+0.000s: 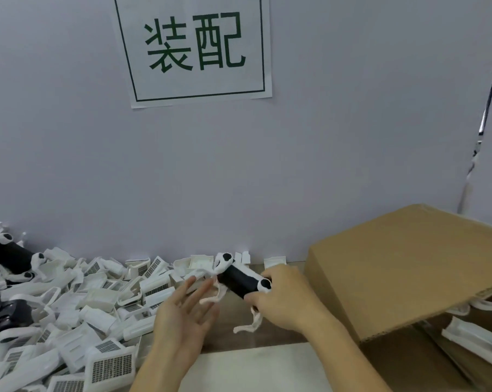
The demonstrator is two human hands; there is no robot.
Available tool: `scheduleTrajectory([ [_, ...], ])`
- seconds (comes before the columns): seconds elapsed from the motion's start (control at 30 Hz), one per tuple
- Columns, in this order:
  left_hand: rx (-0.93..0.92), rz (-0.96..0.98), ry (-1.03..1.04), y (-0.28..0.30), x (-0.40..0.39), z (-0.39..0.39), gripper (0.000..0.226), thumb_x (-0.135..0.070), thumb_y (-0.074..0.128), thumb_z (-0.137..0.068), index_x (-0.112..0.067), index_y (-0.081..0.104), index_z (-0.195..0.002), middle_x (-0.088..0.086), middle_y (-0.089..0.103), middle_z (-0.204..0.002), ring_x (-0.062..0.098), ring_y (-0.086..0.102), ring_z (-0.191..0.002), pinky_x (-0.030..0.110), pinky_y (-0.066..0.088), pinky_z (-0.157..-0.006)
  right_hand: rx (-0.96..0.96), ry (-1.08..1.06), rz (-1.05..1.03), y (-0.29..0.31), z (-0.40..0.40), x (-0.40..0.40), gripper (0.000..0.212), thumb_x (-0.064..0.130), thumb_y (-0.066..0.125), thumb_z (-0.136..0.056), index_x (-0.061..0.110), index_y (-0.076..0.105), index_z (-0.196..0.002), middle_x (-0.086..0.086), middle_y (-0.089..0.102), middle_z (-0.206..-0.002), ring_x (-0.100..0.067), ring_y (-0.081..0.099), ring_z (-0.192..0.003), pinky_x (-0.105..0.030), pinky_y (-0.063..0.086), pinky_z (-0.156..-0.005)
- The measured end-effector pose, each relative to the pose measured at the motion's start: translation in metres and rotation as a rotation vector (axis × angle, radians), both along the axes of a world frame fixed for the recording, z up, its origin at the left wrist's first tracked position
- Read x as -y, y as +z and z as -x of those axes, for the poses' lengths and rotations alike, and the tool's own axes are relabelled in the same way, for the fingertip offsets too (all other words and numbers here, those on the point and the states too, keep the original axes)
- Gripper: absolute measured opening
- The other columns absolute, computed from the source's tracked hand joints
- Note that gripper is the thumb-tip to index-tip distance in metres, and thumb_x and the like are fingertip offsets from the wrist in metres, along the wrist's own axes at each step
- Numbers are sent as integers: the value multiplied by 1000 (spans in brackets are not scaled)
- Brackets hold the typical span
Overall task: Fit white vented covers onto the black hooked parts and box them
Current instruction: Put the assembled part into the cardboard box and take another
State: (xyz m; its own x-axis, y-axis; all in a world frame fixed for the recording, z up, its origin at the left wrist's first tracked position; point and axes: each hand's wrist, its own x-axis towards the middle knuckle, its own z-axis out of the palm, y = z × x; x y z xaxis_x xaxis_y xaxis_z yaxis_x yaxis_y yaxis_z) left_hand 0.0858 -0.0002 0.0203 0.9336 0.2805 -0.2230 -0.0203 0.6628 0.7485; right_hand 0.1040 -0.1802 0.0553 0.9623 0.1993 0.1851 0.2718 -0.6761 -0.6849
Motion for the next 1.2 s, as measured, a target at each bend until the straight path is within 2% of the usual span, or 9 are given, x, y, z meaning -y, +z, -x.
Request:
scheduleTrajectory([
  [0.27, -66, -49, 9, -2, 9, 0, 23, -18, 46, -100, -12, 61, -117, 12, 69, -103, 29, 62, -88, 37, 46, -73, 1, -267, -1293, 59, -15, 61, 16, 7, 63, -92, 2, 63, -76, -7, 65, -68, -19, 62, -59, -29, 57, -59],
  [0.4, -77, -83, 10, -5, 11, -4, 24, -19, 43, -103, -12, 59, -120, 11, 67, -100, 28, 59, -84, 36, 45, -72, 204, -511, -1473, 93, -22, 122, 15, 13, 54, -96, 16, 58, -82, -6, 61, -95, -15, 58, -72, -29, 53, -73],
  [0.5, -62, -103, -10, -7, 13, -8, 26, -20, 42, -104, -10, 60, -120, 13, 68, -100, 30, 59, -80, 38, 46, -69, 253, -572, -1333, 88, -18, 137, 20, 27, 42, -103, 24, 53, -86, 5, 56, -97, -14, 55, -83, -35, 48, -86],
  [0.63, -44, -296, -29, -8, 23, -10, 20, -11, 46, -101, -6, 65, -108, 16, 73, -88, 30, 62, -70, 37, 48, -64, 213, -475, -825, 46, -10, 95, 17, 22, 51, -89, 9, 61, -93, -13, 62, -90, -31, 59, -86, -53, 49, -93],
  [0.77, -44, -683, -6, -11, 34, -5, 23, 2, 47, -93, -8, 67, -94, 7, 72, -74, 18, 59, -61, 27, 44, -55, 80, -104, -468, -8, 7, 14, 24, 10, 52, -93, 27, 68, -97, 5, 72, -73, -7, 68, -69, -11, 48, -60],
  [0.87, 44, -1028, 79, 0, 33, -3, 28, 3, 49, -90, -17, 66, -81, 1, 69, -78, 14, 59, -67, 24, 47, -64, 97, 14, -226, -48, 16, -15, 27, 6, 56, -89, 30, 67, -93, 6, 66, -73, -1, 59, -63, -7, 42, -60],
  [1.0, 222, -1455, 61, 42, 18, 0, 18, -10, 51, -93, -22, 64, -87, -10, 62, -79, 5, 56, -70, 17, 45, -66, 47, 21, -253, -60, 9, -11, 34, -4, 60, -84, 29, 69, -79, 5, 65, -68, 9, 57, -66, -3, 41, -60],
  [1.13, 336, -2120, -38, 72, -18, 6, 19, -18, 46, -95, -13, 60, -107, 1, 62, -97, 24, 58, -94, 40, 50, -78, 38, 5, -273, -63, 5, -15, 40, -6, 66, -81, 32, 68, -71, 3, 68, -69, 11, 58, -68, -1, 41, -61],
  [1.2, 183, -2372, -166, 81, -49, 7, 24, -19, 45, -96, -11, 56, -116, 4, 59, -106, 28, 56, -105, 43, 50, -83, 48, 2, -289, -64, 3, -17, 44, -7, 67, -81, 36, 68, -72, -1, 70, -71, 11, 59, -68, 0, 41, -61],
])
